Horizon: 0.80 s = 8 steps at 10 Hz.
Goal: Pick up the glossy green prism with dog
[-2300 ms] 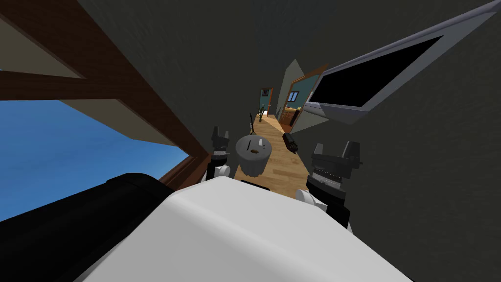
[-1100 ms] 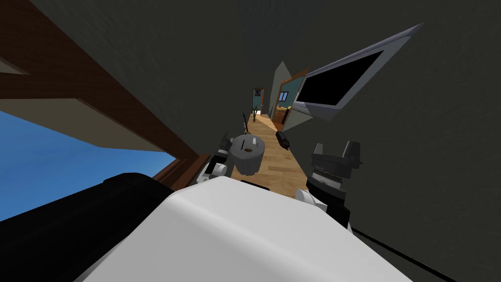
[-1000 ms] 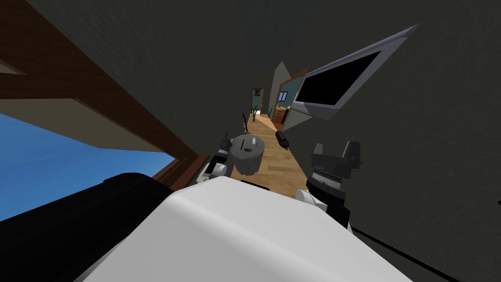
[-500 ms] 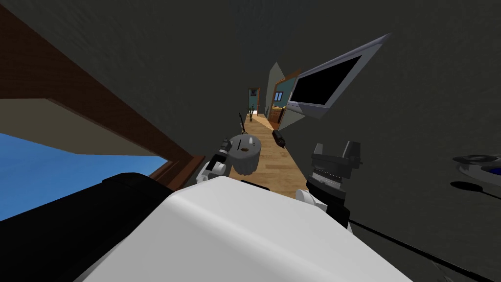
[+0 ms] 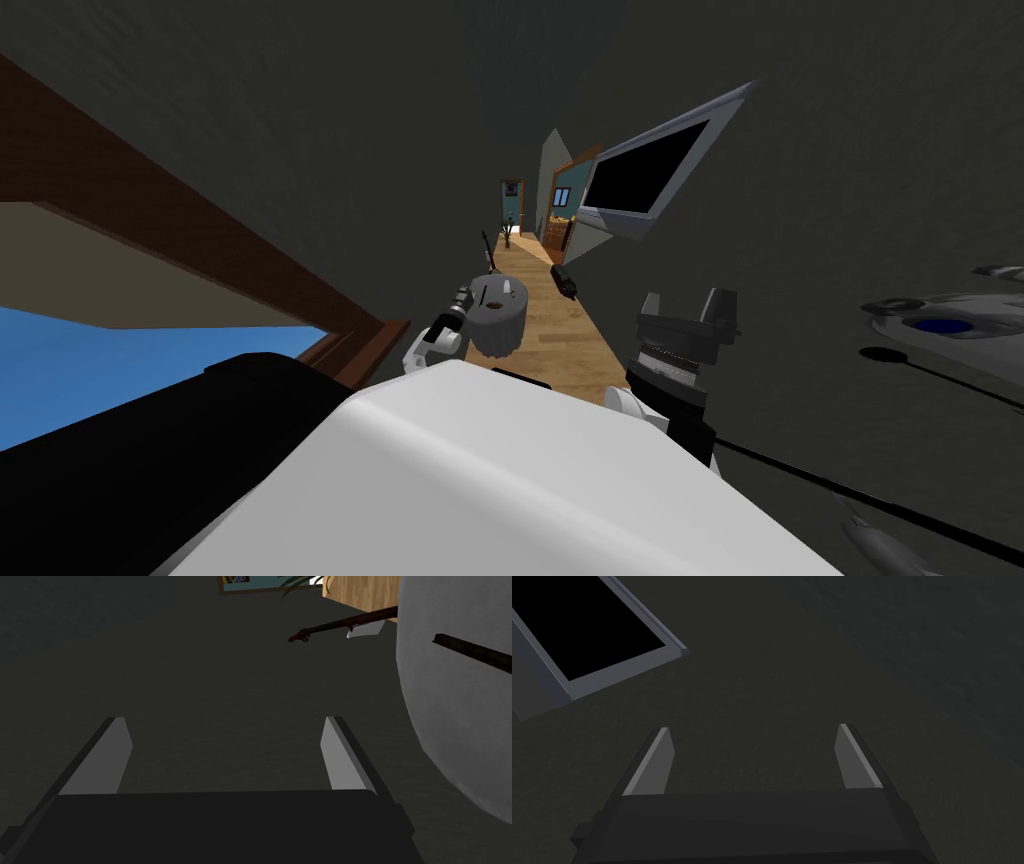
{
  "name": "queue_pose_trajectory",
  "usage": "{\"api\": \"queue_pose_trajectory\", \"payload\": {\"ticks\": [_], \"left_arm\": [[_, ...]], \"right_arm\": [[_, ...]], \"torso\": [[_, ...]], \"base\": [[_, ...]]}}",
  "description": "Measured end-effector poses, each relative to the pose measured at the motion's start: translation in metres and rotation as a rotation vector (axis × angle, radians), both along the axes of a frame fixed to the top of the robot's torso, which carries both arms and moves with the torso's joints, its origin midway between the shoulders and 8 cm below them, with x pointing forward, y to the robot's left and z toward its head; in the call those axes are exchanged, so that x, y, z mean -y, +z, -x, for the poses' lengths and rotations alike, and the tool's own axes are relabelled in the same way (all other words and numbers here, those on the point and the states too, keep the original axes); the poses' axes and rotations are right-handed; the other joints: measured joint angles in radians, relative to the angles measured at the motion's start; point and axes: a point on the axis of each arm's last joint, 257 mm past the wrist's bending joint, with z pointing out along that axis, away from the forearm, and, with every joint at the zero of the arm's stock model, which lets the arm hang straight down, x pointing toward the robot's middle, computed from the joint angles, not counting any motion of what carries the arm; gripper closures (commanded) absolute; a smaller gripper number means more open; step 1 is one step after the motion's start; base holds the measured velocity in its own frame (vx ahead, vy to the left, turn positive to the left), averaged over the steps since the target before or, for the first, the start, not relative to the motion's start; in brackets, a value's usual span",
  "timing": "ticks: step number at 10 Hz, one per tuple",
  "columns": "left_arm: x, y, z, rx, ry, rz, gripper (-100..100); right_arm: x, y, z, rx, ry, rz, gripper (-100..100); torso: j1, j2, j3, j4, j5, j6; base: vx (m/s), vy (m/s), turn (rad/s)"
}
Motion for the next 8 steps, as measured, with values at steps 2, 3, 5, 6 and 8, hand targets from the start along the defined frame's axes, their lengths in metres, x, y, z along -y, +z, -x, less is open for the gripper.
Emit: {"api": "queue_pose_trajectory", "payload": {"ticks": [2,3,5,6,8], "left_arm": [[-0.011,-0.019,-0.002,-0.064,0.016,-0.006,-100],[-0.012,-0.025,-0.003,-0.086,0.020,-0.005,-100],[-0.021,-0.040,-0.004,-0.142,0.035,-0.008,-100],[-0.025,-0.049,-0.006,-0.173,0.045,-0.011,-100],[-0.030,-0.063,-0.006,-0.224,0.056,-0.010,-100]], "right_arm": [[0.000,0.000,0.000,0.000,0.000,0.000,0],[0.000,0.000,0.000,0.000,0.000,0.000,0],[0.000,0.000,0.000,0.000,0.000,0.000,0],[0.000,0.000,0.000,0.000,0.000,0.000,0],[0.000,0.000,0.000,0.000,0.000,0.000,0]], "torso": [[0.000,0.000,0.000,0.000,0.000,0.000],[0.001,0.000,0.000,0.000,0.000,0.000],[0.001,0.000,0.000,0.000,0.000,0.000],[0.000,0.000,0.000,0.000,0.000,0.000],[0.001,-0.001,0.000,0.000,0.000,0.000]], "base": [[-0.007,-0.029,-0.026],[-0.001,-0.027,-0.122],[-0.005,-0.035,-0.108],[0.003,-0.035,-0.057],[0.005,-0.021,-0.053]]}}
